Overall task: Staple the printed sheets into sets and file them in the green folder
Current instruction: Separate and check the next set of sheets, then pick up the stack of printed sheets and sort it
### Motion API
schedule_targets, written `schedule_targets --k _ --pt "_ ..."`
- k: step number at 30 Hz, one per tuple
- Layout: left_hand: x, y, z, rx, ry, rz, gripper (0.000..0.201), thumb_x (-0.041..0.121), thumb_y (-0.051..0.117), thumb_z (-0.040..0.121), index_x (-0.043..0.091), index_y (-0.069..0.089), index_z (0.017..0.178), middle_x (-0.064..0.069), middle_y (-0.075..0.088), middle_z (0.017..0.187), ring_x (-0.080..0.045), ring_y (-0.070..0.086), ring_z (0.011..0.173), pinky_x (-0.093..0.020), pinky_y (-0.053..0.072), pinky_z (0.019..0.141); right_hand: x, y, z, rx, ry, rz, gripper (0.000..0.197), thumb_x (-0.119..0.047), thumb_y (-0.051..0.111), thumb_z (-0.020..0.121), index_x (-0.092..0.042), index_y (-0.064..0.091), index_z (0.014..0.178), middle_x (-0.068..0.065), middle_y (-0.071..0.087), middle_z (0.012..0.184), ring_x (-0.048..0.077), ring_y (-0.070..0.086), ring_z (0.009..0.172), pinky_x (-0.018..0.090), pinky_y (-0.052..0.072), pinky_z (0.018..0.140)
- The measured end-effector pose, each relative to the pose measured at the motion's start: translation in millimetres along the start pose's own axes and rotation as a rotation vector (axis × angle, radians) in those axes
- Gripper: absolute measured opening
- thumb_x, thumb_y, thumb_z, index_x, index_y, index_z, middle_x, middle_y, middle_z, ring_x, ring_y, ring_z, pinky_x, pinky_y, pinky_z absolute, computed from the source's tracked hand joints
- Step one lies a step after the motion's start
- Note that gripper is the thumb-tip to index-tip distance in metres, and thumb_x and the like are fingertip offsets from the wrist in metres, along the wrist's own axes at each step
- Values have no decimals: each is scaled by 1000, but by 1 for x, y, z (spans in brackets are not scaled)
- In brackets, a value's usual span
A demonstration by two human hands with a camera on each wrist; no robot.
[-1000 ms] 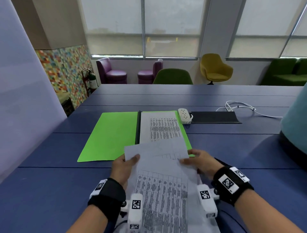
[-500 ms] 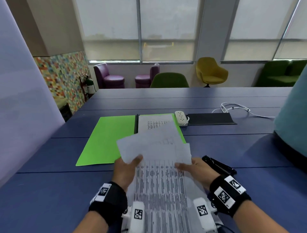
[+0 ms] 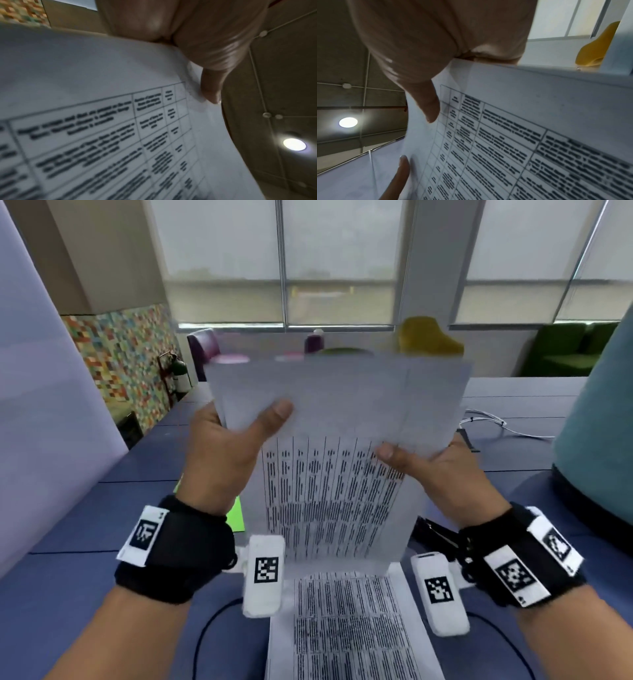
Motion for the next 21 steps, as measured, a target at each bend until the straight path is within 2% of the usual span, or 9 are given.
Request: schedule_targets --k 3,6,9,11,13,15,17,19,21 --pt "-37 1 -12 -109 -116 90 21 31 87 61 37 78 78 15 77 85 -3 72 82 -20 57 74 13 2 -2 -40 44 4 37 -25 80 63 -20 72 99 -4 79 95 13 74 93 22 57 77" --pt "-81 0 -33 -162 -275 181 17 22 82 66 24 76 82 13 77 83 -2 72 81 -20 56 73 24 9 -3 -84 88 21 33 -22 78 66 -23 71 98 -9 79 94 7 74 92 19 56 78" --pt "-106 -11 -49 -63 -345 261 14 15 78 77 28 71 79 22 73 73 4 67 72 -15 51 72 38 17 -2 -102 139 -71 37 -30 80 68 -23 72 104 -8 78 101 11 72 101 30 55 91" --pt "-101 -16 -48 16 -308 254 17 13 74 82 30 69 81 26 71 69 9 65 69 -9 50 69 43 10 5 -34 168 -90 34 -32 81 70 -23 72 102 -10 78 99 15 73 100 34 56 93" --pt "-89 -17 -42 39 -272 177 18 10 69 86 28 69 90 27 71 72 12 66 74 -5 49 67 38 -2 16 64 171 -74 42 -27 82 76 -23 66 115 -4 77 107 17 73 100 44 56 96" --pt "-86 -13 -40 -25 -290 191 9 13 68 88 21 72 89 15 73 76 4 67 73 -9 50 66 13 -19 25 237 68 -344 65 -30 81 80 -28 46 135 0 64 131 19 66 113 48 53 98" --pt "-101 -10 -52 -135 -372 307 17 22 68 89 8 71 80 4 65 70 -7 59 63 -23 47 60 -33 -10 23 331 -249 -797 78 -33 74 84 -28 28 147 4 44 150 25 49 132 49 45 106" --pt "-127 -3 -78 -264 -479 357 28 28 63 93 11 62 71 3 49 61 -11 45 56 -25 35 56 -41 35 23 125 -412 -1042 77 -34 64 90 -22 23 154 6 35 158 27 36 143 49 29 118" --pt "-146 5 -108 -342 -578 327 33 31 56 97 24 59 65 5 44 62 -11 40 57 -24 31 57 5 72 27 -233 -179 -1074 70 -35 57 96 -25 22 155 2 39 156 24 36 143 45 24 121"
Point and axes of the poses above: each hand's wrist, its own z-axis towards the middle knuckle, its own y-axis out of the palm, x = y × z, the point moved 10 cm from there along z, towards the middle knuckle
